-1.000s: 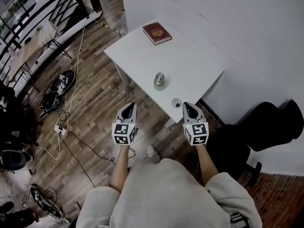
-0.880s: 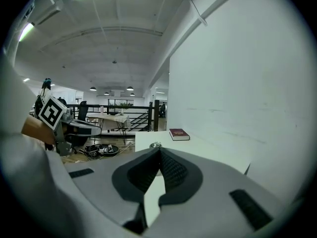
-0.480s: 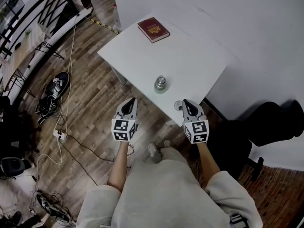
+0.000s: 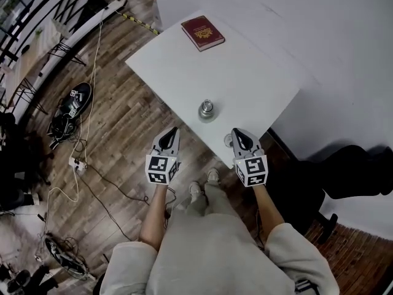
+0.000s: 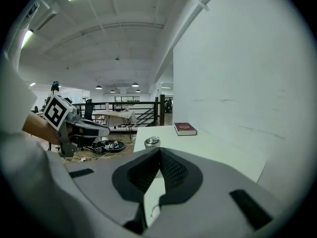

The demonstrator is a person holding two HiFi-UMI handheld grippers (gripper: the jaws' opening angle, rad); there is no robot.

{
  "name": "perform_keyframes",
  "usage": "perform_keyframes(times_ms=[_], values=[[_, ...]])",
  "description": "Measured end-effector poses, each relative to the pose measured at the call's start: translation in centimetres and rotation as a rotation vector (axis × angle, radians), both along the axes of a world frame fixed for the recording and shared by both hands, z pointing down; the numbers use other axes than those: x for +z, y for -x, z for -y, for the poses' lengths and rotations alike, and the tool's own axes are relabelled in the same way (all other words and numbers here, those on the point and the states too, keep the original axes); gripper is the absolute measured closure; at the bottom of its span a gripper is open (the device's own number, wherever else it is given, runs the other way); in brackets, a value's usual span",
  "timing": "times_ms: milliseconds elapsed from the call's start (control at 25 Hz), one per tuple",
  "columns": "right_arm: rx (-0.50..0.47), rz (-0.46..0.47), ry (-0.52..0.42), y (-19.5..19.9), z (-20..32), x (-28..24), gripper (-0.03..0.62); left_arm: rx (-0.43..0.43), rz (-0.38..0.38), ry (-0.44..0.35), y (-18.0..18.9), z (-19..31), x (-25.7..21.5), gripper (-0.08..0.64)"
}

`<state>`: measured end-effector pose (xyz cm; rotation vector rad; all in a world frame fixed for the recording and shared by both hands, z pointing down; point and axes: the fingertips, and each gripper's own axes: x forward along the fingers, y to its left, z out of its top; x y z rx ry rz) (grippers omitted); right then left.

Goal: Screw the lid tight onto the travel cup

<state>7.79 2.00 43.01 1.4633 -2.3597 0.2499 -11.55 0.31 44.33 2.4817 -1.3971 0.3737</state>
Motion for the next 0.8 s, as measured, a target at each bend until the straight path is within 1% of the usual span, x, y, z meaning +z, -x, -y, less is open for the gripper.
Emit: perform_keyframes(times_ms=[80, 240, 320, 480, 600, 800], values=[[-0.021, 0.008, 0.004, -0.2, 0.6, 0.5, 0.592, -0.015, 0.004, 0.0, -0.5, 0.4, 0.4, 0.546], [-0.056, 0.026, 0.011, -0.7, 1.3, 1.1, 0.592, -0.043, 0.008, -0.029, -1.6, 1.0, 0.3, 0.546], [-0.073, 0.035, 0.016, -1.0, 1.5, 1.4, 0.592, -0.052, 0.015, -0.026, -2.2, 1.3, 0.6, 0.546], [-0.119, 0.042, 0.027, -1.5, 2.0, 2.8, 0.592, -0.06, 0.052, -0.015, -3.2, 1.7, 2.1, 0.546], [-0.145, 0.039, 0.031, -2.0, 2.3, 3.6, 0.592, -0.068, 0.049, -0.012, -3.7, 1.8, 2.9, 0.546], [-0.159, 0.047, 0.043, -2.1, 2.8, 4.9, 0.592, -0.064, 0.041, -0.016, -4.2, 1.8, 3.9, 0.546]])
